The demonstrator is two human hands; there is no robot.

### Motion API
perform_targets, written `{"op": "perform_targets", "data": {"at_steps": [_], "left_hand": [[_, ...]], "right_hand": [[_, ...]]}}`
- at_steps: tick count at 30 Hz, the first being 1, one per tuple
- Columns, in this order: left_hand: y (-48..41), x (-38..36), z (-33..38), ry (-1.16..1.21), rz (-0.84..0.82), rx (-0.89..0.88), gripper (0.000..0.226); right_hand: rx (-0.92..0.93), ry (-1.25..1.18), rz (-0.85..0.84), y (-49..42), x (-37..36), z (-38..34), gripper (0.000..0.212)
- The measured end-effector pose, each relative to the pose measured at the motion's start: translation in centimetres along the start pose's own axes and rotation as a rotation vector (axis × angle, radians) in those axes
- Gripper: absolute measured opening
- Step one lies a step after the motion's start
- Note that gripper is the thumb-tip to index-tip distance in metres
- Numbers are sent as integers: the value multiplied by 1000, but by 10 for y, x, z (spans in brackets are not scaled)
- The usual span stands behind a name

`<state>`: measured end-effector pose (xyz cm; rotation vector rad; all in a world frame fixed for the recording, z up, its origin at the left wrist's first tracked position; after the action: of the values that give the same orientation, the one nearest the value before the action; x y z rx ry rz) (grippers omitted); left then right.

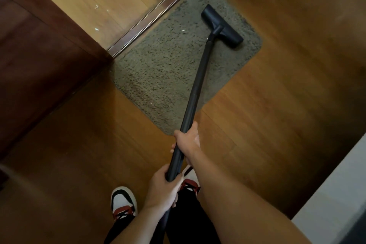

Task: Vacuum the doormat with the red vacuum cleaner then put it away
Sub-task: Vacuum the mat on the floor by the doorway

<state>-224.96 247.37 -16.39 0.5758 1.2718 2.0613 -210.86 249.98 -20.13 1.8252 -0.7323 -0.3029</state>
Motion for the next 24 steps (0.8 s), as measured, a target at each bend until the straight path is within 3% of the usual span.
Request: {"op": "perform_targets", "data": {"at_steps": [10,24], "left_hand": [[-1,-9,7,18,21,-54,13],[48,66,-50,25,70,-62,12]], "right_hand": [[35,6,15,-6,8,-4,53],[-9,-15,-14,44,-76,46,38]]}}
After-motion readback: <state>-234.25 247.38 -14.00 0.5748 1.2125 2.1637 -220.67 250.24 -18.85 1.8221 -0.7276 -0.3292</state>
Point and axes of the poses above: each hand's wrist, its own y-axis away from the middle knuckle, its own x-axis out of the back of the hand, z = x × y, the point moved 2 cm from there along -y, towards the middle knuckle, and after that the axes turned 2 degrees about -x, right-handed, at the moved point
